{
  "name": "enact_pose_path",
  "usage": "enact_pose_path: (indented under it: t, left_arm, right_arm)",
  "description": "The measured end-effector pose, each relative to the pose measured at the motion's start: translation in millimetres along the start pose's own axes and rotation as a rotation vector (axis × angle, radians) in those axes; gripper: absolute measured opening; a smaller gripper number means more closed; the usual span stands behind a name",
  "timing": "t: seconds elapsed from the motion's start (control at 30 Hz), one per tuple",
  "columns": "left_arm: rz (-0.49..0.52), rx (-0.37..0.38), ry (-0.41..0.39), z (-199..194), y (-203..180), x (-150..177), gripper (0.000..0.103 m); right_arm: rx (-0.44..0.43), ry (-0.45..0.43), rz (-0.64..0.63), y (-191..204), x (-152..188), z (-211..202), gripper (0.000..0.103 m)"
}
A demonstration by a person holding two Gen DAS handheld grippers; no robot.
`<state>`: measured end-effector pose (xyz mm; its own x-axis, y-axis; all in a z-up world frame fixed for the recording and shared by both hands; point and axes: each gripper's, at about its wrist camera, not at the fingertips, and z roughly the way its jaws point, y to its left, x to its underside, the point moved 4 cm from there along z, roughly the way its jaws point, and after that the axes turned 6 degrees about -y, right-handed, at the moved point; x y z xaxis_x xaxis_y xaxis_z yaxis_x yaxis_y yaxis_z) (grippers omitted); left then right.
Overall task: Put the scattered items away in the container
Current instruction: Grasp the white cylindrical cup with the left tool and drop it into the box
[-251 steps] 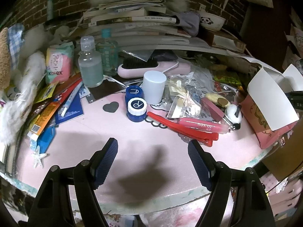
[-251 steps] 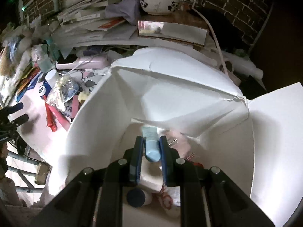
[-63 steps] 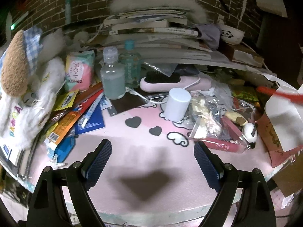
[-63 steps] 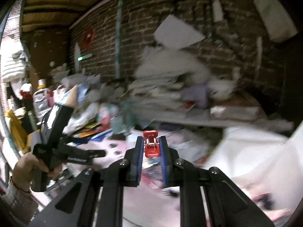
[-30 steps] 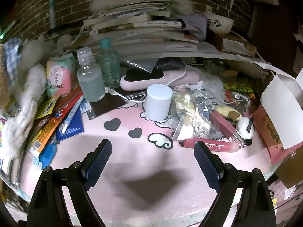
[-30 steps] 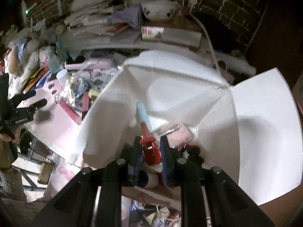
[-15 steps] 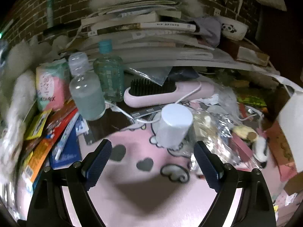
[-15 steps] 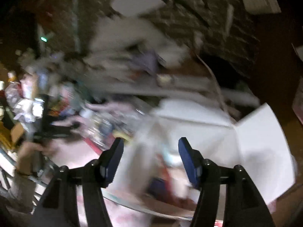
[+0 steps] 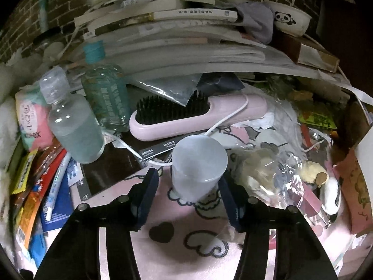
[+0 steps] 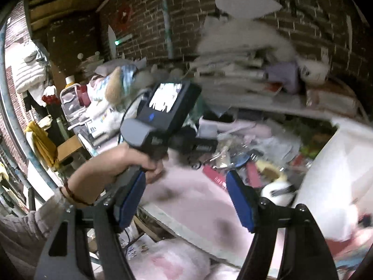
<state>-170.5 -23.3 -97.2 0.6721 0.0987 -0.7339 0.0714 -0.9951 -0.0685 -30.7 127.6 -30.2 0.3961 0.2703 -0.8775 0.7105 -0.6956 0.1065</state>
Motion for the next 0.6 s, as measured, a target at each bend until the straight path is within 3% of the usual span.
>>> enact_pose_path:
  t: [0.07, 0.33, 0.43, 0.6]
  left_arm:
    - [-0.003, 0.006, 0.003, 1, -1, 0, 0.037]
    - [0.013, 0.007, 0.004, 2, -8, 0, 0.036]
    - [0.027, 0.003, -0.004, -3, -9, 0, 0.036]
    - [0.042, -0.005, -0.022, -15, -9, -2, 0.036]
  right_arm:
    - [0.025, 0.010, 0.017, -2, 10, 13, 0.069]
    - [0.125, 0.030, 0.091, -24, 30, 48, 0.069]
    - [0.164, 0.040, 0.109, -31, 36, 57, 0.076]
    - [0.199, 0.041, 0.145, -40, 45, 59, 0.077]
